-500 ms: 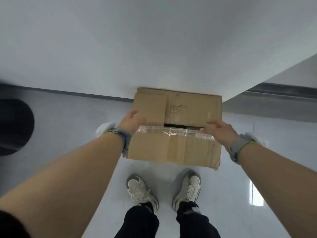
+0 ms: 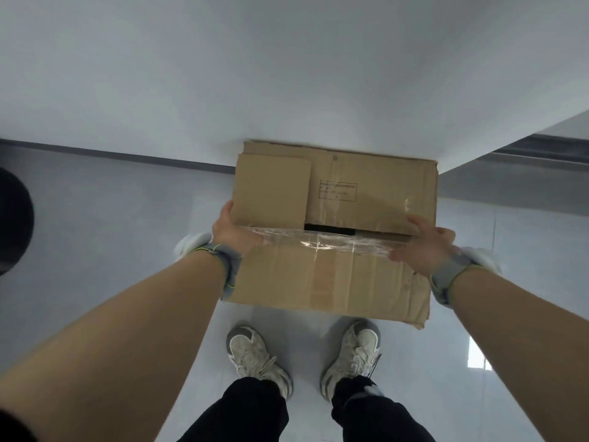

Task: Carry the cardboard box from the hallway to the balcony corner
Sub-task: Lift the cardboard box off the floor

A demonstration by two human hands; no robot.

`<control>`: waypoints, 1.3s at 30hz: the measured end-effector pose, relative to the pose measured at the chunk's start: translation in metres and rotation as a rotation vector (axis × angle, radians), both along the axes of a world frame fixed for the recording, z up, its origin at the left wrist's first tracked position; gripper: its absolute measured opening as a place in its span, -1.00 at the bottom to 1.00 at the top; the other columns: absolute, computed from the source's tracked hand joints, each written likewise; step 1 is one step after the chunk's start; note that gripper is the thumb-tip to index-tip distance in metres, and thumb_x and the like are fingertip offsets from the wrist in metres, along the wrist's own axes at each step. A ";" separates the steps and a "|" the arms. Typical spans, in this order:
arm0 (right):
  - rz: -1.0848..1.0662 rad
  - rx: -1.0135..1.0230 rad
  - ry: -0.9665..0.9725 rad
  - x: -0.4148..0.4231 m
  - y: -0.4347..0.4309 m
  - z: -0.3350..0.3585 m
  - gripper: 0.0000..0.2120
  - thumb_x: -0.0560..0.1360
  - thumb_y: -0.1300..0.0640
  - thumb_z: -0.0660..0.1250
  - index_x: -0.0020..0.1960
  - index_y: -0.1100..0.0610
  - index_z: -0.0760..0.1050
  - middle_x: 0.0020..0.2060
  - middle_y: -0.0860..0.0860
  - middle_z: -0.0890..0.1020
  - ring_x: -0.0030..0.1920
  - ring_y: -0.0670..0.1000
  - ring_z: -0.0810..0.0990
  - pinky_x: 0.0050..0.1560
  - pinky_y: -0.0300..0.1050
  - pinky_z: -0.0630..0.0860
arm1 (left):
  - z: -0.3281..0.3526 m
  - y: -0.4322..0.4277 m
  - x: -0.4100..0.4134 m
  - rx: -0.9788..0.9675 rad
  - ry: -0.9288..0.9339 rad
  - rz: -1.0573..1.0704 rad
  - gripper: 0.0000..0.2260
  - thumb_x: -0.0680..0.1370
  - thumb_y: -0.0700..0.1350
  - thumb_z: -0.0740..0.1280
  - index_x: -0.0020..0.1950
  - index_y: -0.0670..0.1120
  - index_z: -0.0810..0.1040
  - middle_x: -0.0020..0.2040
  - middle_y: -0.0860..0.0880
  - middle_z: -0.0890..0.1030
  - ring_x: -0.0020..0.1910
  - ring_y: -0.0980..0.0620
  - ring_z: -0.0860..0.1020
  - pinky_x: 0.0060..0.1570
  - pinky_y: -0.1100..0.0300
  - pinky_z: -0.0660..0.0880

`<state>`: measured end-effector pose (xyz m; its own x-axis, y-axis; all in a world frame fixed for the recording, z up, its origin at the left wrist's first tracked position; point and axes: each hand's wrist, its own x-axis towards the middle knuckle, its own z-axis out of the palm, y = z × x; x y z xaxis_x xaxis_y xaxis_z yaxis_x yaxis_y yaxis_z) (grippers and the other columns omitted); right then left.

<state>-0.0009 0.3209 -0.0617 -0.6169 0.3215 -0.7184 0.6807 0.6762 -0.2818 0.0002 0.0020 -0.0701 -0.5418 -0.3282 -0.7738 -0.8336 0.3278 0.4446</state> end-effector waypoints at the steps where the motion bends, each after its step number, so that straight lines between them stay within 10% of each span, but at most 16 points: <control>1: -0.023 -0.013 0.024 0.000 0.002 -0.005 -0.27 0.39 0.14 0.45 0.45 -0.13 0.21 0.39 0.17 0.18 0.33 0.23 0.28 0.18 -0.04 0.34 | -0.005 0.000 0.000 0.010 0.000 0.006 -0.12 0.37 -0.25 0.49 0.53 -0.01 0.03 0.42 -0.13 0.36 0.35 -0.15 0.38 0.32 0.02 0.38; 5: 0.005 -0.050 0.012 0.002 0.011 -0.015 -0.27 0.41 0.09 0.42 0.48 -0.07 0.16 0.29 0.08 0.25 0.38 0.23 0.22 0.37 0.10 0.30 | -0.020 -0.002 -0.001 0.045 -0.032 0.049 -0.06 0.38 -0.29 0.48 0.55 0.00 -0.08 0.48 -0.15 0.26 0.39 -0.17 0.33 0.35 -0.04 0.34; 10: 0.014 -0.099 0.020 0.001 0.018 -0.023 -0.15 0.30 0.09 0.53 0.44 -0.19 0.15 0.28 0.18 0.42 0.16 0.27 0.49 0.03 0.13 0.57 | -0.029 0.001 -0.005 -0.018 -0.132 0.083 0.00 0.40 -0.23 0.49 0.54 -0.06 -0.21 0.50 -0.20 0.20 0.41 -0.21 0.29 0.33 -0.05 0.34; 20: -0.018 -0.205 0.014 0.005 0.021 -0.008 -0.07 0.27 0.21 0.56 0.47 -0.13 0.13 0.28 0.11 0.46 0.08 0.10 0.48 -0.17 -0.14 0.50 | -0.005 -0.005 0.003 -0.130 -0.272 -0.017 -0.19 0.38 -0.15 0.52 0.47 -0.23 0.11 0.41 -0.23 0.34 0.35 -0.24 0.37 0.32 -0.08 0.37; 39: 0.144 -0.242 0.055 -0.003 -0.060 0.221 -0.02 0.27 0.17 0.56 0.52 -0.08 0.07 0.43 0.14 0.33 0.38 0.21 0.37 0.29 0.10 0.43 | 0.209 -0.100 0.039 -0.025 -0.049 0.199 -0.18 0.23 -0.10 0.58 0.39 -0.19 0.28 0.27 -0.17 0.50 0.18 -0.21 0.50 0.17 -0.01 0.49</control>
<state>-0.0042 0.2604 0.1595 -0.6836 0.0512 -0.7280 0.5618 0.6737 -0.4801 0.0392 -0.0978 0.1385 -0.4265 -0.4445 -0.7877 -0.9033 0.1652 0.3958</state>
